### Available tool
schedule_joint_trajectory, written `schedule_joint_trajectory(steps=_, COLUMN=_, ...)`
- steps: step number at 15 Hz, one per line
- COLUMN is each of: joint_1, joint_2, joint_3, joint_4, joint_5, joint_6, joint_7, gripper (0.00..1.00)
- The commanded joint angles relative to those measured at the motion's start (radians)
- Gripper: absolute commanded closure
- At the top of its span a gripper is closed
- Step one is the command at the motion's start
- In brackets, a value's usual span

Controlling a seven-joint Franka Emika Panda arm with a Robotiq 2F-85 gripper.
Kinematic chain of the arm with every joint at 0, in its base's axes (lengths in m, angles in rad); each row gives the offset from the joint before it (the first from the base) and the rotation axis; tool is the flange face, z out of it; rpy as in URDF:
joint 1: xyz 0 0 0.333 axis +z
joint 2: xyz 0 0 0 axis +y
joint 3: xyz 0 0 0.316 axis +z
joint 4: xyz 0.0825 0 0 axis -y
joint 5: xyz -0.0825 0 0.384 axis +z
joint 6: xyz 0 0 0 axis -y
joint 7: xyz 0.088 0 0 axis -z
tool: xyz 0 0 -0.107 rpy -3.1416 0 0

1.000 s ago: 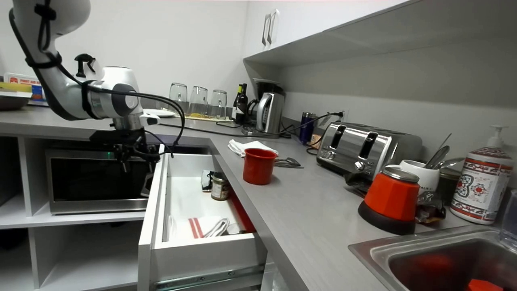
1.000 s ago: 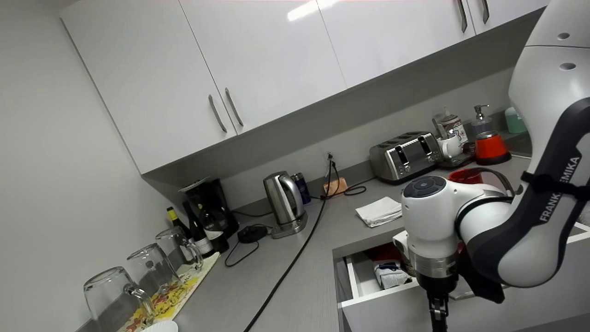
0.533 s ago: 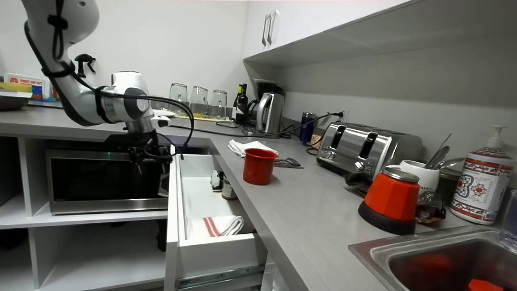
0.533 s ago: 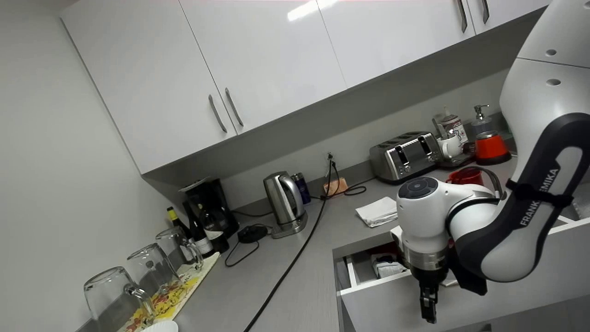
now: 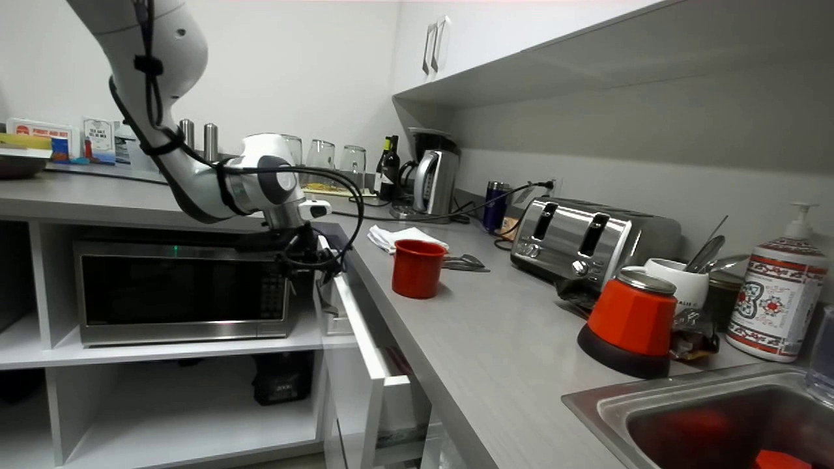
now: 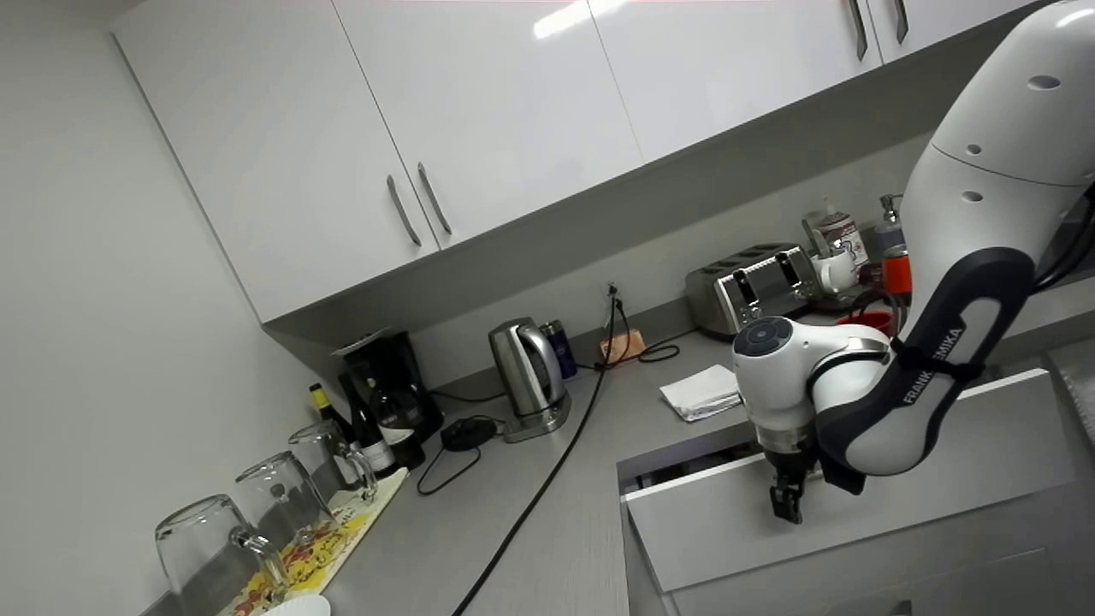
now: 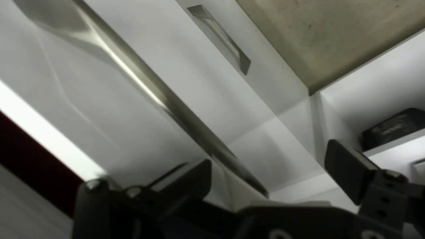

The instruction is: Open the topmost drawer, remove a red mug from it, put the mug on the counter, and then close the drawer

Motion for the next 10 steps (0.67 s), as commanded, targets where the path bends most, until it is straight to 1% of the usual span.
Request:
schedule_joint_trajectory(steps=1, joint_1=-0.050, joint_2=0.051, joint_3=-0.065, joint_4=0.102, joint_5=-0.015, joint_6=-0.062, joint_7=0.069, gripper=0.00)
schedule_joint_trajectory(steps=2, joint_1=-0.052, joint_2=0.046, joint_3=-0.071, joint_4=0.098, joint_5=-0.017, joint_6=-0.062, joint_7=0.083, gripper=0.00)
schedule_joint_trajectory(steps=3, joint_1=-0.041, joint_2=0.037, joint_3=-0.068, joint_4=0.084, joint_5=-0.028, joint_6=-0.062, joint_7=0.102, gripper=0.00)
schedule_joint_trajectory(steps=6, joint_1=0.035, joint_2=-0.020, joint_3=-0.084, joint_4=-0.009, joint_5=-0.090, joint_6=-0.001, joint_7=0.140, gripper=0.00)
schedule_joint_trajectory(steps=8, joint_1=0.084, joint_2=-0.069, joint_3=-0.093, joint_4=-0.083, joint_5=-0.141, joint_6=0.083, joint_7=0.139, gripper=0.00)
schedule_joint_trajectory(steps=10, joint_1=0.137, joint_2=-0.142, joint_3=-0.079, joint_4=-0.198, joint_5=-0.171, joint_6=0.206, joint_7=0.121, gripper=0.00)
